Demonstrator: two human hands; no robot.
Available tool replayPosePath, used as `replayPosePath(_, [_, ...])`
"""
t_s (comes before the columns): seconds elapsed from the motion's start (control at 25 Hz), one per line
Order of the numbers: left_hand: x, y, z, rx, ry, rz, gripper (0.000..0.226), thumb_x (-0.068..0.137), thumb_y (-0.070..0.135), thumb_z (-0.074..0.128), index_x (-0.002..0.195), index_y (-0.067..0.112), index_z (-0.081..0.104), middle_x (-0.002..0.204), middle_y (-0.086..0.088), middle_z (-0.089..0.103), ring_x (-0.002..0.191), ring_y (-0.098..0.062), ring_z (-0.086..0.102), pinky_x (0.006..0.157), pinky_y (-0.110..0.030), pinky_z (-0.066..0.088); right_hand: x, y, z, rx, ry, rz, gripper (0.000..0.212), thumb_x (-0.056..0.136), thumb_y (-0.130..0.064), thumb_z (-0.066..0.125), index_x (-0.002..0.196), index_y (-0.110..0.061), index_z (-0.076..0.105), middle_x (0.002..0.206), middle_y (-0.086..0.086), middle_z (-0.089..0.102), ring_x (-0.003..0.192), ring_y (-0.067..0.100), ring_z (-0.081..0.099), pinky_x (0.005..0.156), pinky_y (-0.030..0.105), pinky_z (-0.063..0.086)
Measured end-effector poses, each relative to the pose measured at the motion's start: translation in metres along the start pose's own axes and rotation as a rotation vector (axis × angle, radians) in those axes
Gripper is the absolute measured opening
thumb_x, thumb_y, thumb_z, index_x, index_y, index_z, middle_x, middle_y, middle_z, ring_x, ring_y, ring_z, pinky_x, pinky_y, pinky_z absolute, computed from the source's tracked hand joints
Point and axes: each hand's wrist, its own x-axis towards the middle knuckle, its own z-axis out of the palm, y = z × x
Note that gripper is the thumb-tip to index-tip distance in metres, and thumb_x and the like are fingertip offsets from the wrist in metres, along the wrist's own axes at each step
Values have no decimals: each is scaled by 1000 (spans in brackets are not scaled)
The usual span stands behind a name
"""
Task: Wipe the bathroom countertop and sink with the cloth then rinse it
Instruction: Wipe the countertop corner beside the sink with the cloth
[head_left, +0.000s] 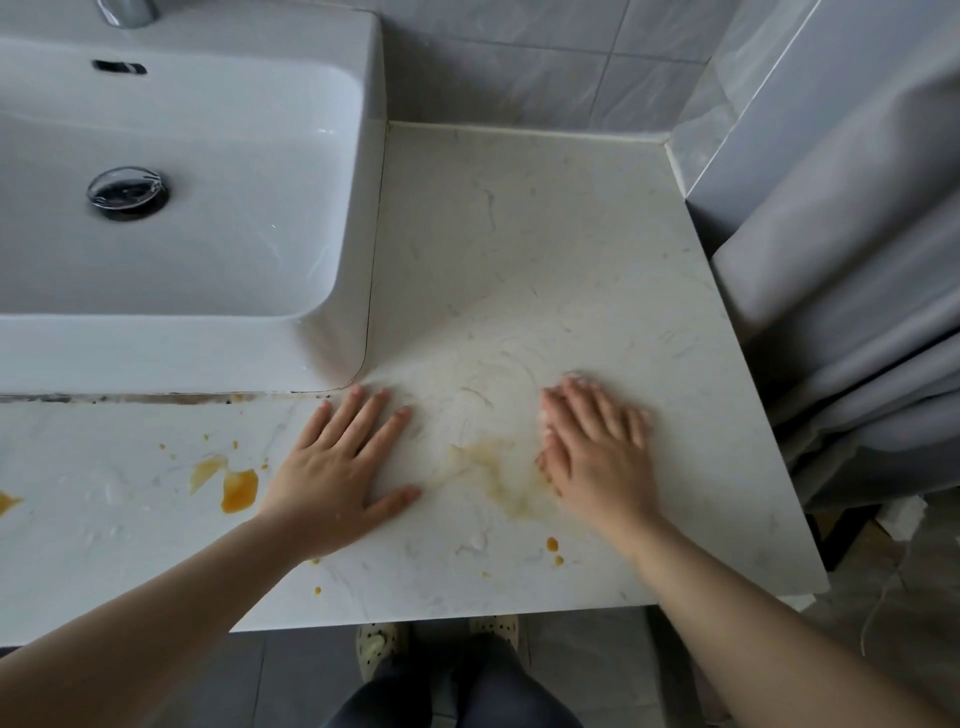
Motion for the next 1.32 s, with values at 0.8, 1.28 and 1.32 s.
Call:
replayPosePath(0.8, [-3, 1, -2, 29, -26, 19, 83, 82, 69, 28, 142, 11, 32, 148, -12, 34, 139, -26, 20, 109, -49, 11, 18, -40, 3, 299, 221, -266, 36, 95, -28, 40, 108, -13, 70, 116, 3, 69, 105, 21, 66, 88, 36, 49])
replayPosePath(1.28, [-2, 2, -5, 22, -28, 28, 83, 81, 69, 29, 142, 13, 34, 148, -11, 34, 140, -27, 20, 108, -49, 12, -36, -22, -35, 203, -316, 339, 90, 68, -76, -26, 147, -45, 3, 157, -10, -10, 146, 19, -5, 111, 58, -2])
replayPosePath(1.32, [-2, 2, -5, 13, -35, 28, 83, 81, 69, 29, 142, 13, 34, 147, -12, 34, 139, -28, 22, 109, -49, 11, -31, -38, -34, 194, -329, 316, 93, 60, -76, -34, 145, -45, -10, 155, -9, -19, 145, 20, -11, 111, 57, -6])
